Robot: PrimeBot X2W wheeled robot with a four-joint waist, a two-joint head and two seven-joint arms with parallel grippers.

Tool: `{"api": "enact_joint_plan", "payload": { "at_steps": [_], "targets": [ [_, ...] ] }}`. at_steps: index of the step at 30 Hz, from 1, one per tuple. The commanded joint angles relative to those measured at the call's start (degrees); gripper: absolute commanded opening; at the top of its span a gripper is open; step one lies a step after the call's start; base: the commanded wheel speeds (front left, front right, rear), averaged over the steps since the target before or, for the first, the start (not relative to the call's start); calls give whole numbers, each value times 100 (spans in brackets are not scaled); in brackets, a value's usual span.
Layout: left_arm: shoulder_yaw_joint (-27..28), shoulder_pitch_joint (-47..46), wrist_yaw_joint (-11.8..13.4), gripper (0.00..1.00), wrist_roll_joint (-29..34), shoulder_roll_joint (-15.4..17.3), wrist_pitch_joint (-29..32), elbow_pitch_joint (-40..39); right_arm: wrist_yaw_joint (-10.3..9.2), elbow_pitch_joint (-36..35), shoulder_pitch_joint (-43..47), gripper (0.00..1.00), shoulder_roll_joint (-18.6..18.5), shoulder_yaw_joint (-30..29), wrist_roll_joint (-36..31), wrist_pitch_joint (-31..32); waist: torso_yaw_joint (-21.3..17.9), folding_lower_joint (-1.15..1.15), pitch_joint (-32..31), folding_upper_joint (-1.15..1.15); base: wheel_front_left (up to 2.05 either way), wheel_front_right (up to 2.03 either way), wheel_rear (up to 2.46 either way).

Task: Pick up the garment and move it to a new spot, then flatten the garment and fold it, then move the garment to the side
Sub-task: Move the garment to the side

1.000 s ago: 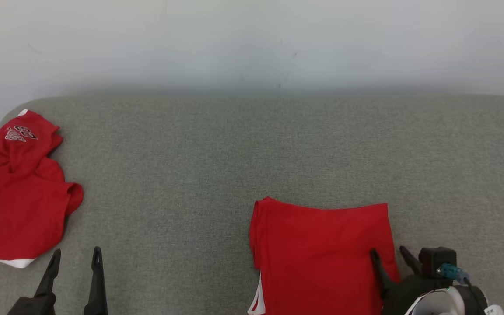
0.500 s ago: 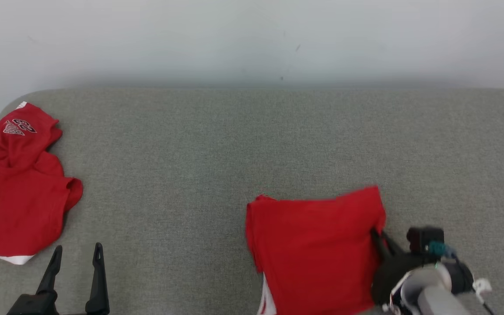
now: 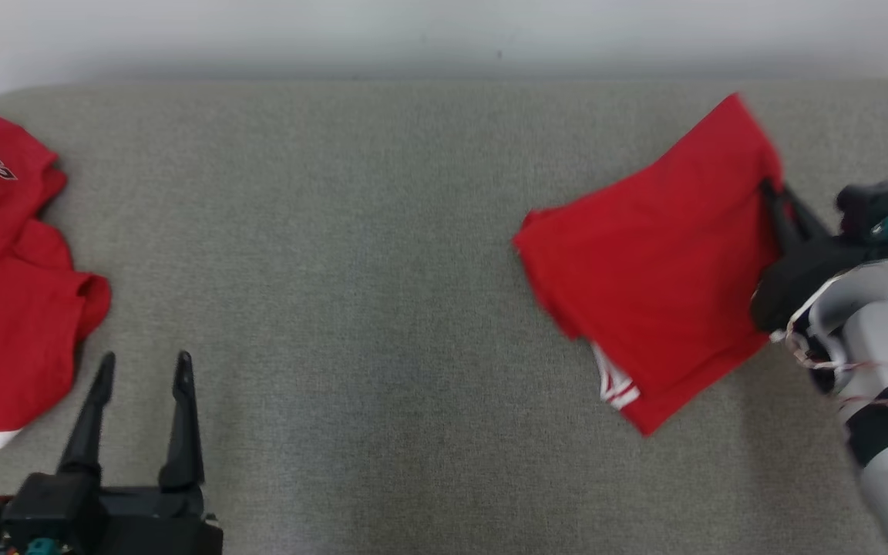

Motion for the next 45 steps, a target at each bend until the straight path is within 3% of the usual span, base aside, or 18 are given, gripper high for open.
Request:
{"api": "enact_joint_plan", "payload": {
  "at_steps": [1,12,19,29,40,41,42,45],
  "targets": [
    [63,-117,29,100,43,17,-72,-63,-15,2,-179,0,-165,7,36,29,-117,-1,489,-1,0,0,0],
    [275,-692,109,100,345,291,-314,-935,-15,-49,-1307,0,-1558,20,152,271,-595,-1,1731,-1,0,0,0],
    [397,-747,165,100,433,460,-255,-1310,-15,-71,-1694,0,-1981,-112,64,378,-770,-1,2181,-1,0,0,0],
    [525,-803,227,100,515,662,-146,-1758,-15,58,-2162,0,-2381,-303,-83,542,-891,-1,2653,-1,0,0,0],
    [557,-823,247,100,464,711,-160,-1784,-15,309,-2413,0,-2415,-418,-249,423,-829,-1,2755,-1,0,0,0],
    [559,-815,246,100,464,719,-167,-1782,-15,328,-2436,44,-2421,-435,-305,391,-824,-1,2754,-1,0,0,0],
    [559,-813,243,100,458,722,-176,-1774,-15,365,-2454,100,-2416,-459,-350,380,-816,-1,2751,-1,0,0,0],
    [540,-795,248,100,442,701,-187,-1712,-15,462,-2506,100,-2362,-537,-524,264,-802,-1,2690,-1,0,0,0]
  ]
}}
